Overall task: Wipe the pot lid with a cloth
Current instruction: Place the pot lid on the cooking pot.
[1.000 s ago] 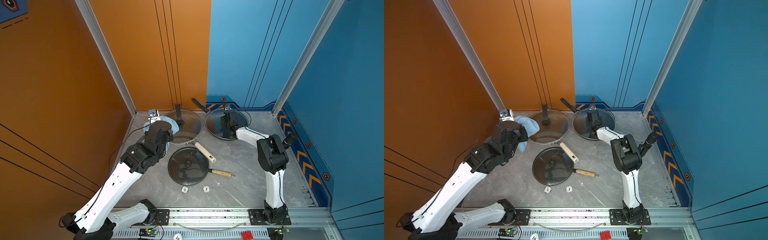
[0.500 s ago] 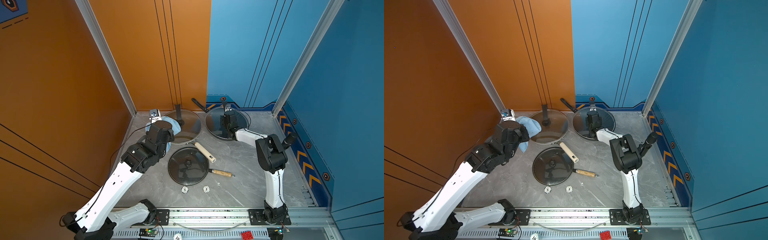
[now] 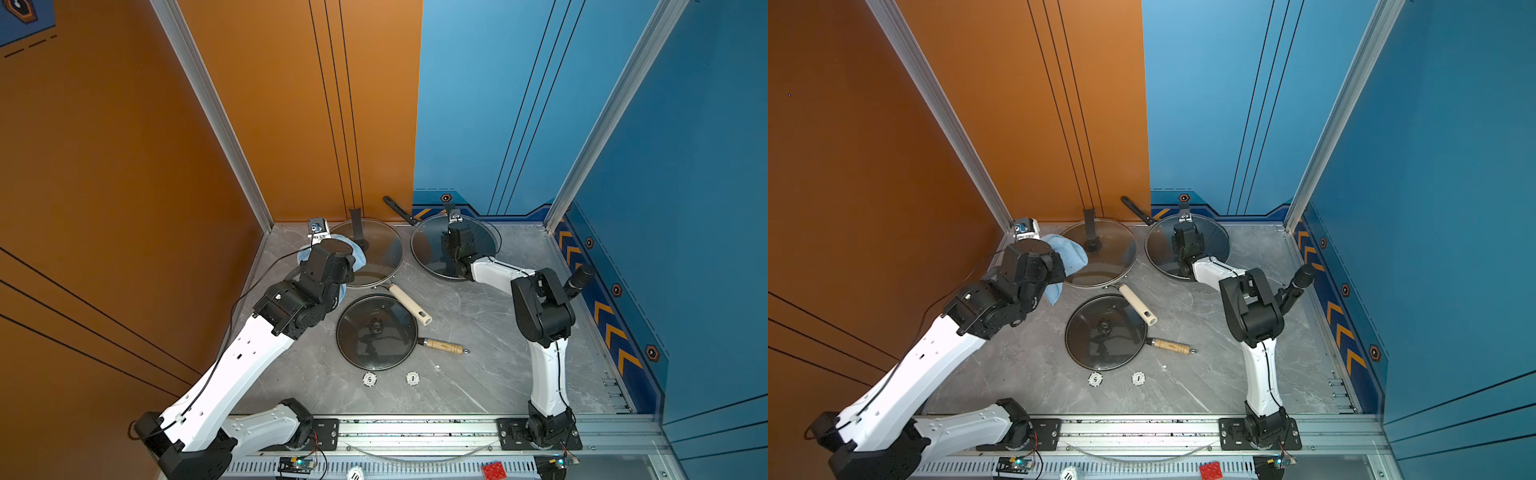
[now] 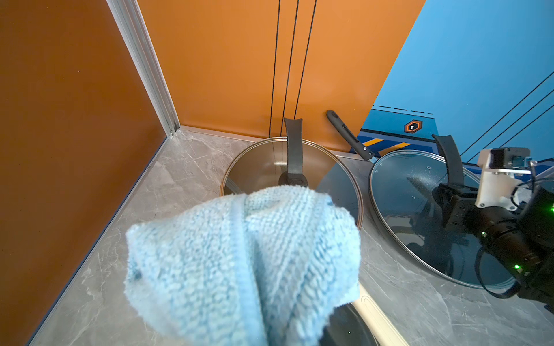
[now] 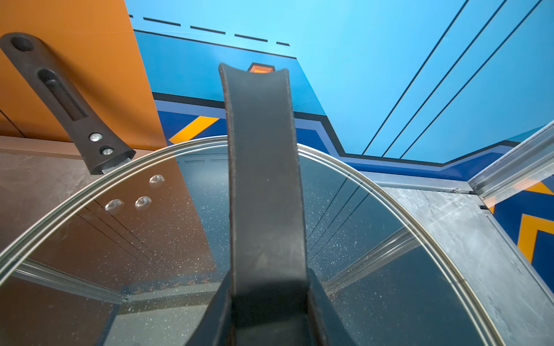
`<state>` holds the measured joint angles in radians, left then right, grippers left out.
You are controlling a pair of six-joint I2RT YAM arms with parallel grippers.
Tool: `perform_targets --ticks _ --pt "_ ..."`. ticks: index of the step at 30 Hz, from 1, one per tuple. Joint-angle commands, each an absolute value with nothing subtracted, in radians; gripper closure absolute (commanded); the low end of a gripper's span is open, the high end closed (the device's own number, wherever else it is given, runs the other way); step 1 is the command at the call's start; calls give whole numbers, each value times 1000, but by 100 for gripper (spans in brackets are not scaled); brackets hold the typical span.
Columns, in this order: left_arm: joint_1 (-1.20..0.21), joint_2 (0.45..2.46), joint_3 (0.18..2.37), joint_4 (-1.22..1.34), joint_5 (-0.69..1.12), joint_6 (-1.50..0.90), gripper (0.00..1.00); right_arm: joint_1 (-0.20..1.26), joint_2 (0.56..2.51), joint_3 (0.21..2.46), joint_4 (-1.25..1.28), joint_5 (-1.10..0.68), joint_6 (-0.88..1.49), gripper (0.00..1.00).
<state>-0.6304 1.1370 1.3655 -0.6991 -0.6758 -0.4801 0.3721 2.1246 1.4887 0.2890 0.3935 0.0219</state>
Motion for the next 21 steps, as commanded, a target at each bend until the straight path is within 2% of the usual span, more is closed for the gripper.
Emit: perform_targets --ticks 1,5,8,14,18,20,21 --pt "-632 1137 1396 -680 -663 -479 77 369 2123 1517 330 410 14 100" --pt "-636 1137 1399 -679 -663 -479 77 368 2133 1518 332 374 46 92" --pt "-636 1136 1396 -680 -663 -482 77 367 2132 1518 330 338 62 79" --pt "-635 1137 1386 -668 -660 -476 77 367 2094 1546 260 297 76 33" --pt "-612 1138 1365 -627 -616 -463 77 366 2029 1553 224 297 94 20" --pt "-584 1142 1351 -614 -569 -466 77 367 1998 1560 198 281 106 0" --pt "-572 1144 1347 -613 -552 -472 77 369 1982 1566 182 283 106 0"
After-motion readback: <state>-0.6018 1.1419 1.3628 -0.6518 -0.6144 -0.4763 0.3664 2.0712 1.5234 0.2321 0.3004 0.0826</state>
